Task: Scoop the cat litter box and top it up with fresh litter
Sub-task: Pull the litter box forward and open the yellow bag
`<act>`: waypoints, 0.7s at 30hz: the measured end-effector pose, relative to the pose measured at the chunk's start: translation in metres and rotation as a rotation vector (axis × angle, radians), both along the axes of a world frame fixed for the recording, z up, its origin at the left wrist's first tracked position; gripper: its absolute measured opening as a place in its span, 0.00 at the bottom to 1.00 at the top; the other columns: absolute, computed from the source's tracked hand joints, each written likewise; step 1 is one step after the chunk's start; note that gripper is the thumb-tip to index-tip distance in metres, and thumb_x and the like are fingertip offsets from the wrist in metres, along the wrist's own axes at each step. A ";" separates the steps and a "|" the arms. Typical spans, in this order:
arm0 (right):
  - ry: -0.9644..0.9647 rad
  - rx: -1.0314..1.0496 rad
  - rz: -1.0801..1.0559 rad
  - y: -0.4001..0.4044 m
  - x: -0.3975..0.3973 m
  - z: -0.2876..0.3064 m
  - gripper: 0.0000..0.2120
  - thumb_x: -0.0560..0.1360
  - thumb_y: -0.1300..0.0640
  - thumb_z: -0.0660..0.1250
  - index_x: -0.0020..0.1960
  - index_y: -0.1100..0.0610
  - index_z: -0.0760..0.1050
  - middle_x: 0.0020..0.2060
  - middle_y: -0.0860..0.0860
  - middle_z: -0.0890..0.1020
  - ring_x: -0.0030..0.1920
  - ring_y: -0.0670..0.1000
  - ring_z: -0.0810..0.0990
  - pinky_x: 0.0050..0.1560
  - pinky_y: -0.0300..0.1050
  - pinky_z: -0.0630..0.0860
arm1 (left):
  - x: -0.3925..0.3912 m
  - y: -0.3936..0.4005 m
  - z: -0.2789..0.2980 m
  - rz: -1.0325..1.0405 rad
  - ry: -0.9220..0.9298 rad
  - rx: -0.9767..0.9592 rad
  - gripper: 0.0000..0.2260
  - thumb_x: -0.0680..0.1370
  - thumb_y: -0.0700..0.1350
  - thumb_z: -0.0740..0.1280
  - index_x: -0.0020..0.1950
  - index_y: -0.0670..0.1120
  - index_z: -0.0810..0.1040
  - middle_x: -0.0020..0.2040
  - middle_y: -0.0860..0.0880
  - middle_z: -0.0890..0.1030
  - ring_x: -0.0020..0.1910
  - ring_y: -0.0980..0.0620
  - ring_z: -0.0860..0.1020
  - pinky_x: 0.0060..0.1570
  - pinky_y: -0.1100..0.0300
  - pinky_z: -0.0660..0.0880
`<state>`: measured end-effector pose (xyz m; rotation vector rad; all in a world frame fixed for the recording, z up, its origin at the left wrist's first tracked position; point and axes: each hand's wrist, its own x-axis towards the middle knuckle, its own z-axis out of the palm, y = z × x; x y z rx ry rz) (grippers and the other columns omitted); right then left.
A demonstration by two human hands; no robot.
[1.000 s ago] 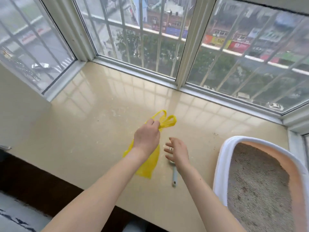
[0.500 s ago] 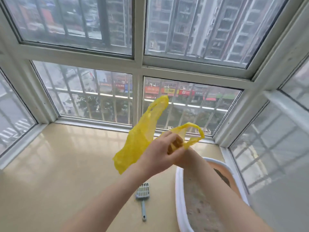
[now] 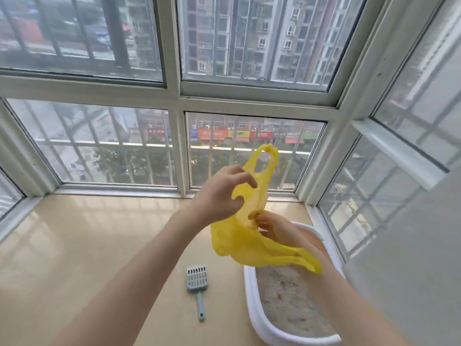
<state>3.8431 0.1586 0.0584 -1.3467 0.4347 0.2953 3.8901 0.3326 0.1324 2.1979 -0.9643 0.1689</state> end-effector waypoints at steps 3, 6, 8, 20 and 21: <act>-0.014 -0.025 -0.048 -0.011 -0.006 0.016 0.13 0.80 0.65 0.55 0.42 0.54 0.72 0.37 0.49 0.77 0.38 0.44 0.75 0.38 0.37 0.73 | 0.004 -0.023 -0.005 -0.037 -0.039 0.398 0.29 0.68 0.39 0.67 0.69 0.53 0.69 0.65 0.53 0.70 0.64 0.49 0.65 0.59 0.53 0.70; -0.032 -0.016 -0.140 -0.029 -0.014 0.011 0.11 0.80 0.61 0.56 0.44 0.54 0.75 0.36 0.48 0.81 0.40 0.48 0.79 0.38 0.42 0.75 | 0.004 -0.042 -0.015 -0.031 0.097 0.555 0.35 0.70 0.38 0.67 0.74 0.56 0.61 0.63 0.51 0.72 0.61 0.48 0.70 0.52 0.53 0.74; -0.032 -0.060 -0.170 -0.039 -0.020 0.011 0.11 0.81 0.62 0.56 0.44 0.53 0.74 0.37 0.48 0.82 0.42 0.51 0.79 0.40 0.44 0.75 | 0.005 -0.047 -0.020 0.017 0.109 0.621 0.32 0.71 0.34 0.63 0.72 0.55 0.63 0.59 0.49 0.72 0.58 0.47 0.73 0.44 0.55 0.73; -0.331 0.152 -0.219 -0.075 -0.061 0.003 0.35 0.64 0.49 0.75 0.64 0.66 0.71 0.56 0.64 0.80 0.53 0.63 0.81 0.45 0.55 0.80 | 0.004 -0.025 -0.050 0.257 -0.031 0.424 0.21 0.70 0.46 0.71 0.63 0.48 0.75 0.58 0.45 0.70 0.58 0.43 0.69 0.58 0.50 0.69; -0.341 0.157 -0.197 -0.072 -0.062 0.005 0.35 0.65 0.47 0.73 0.64 0.66 0.71 0.56 0.64 0.80 0.52 0.62 0.81 0.45 0.53 0.80 | -0.004 -0.033 -0.048 0.172 -0.061 0.349 0.27 0.68 0.47 0.73 0.65 0.48 0.72 0.60 0.45 0.70 0.60 0.43 0.68 0.60 0.50 0.68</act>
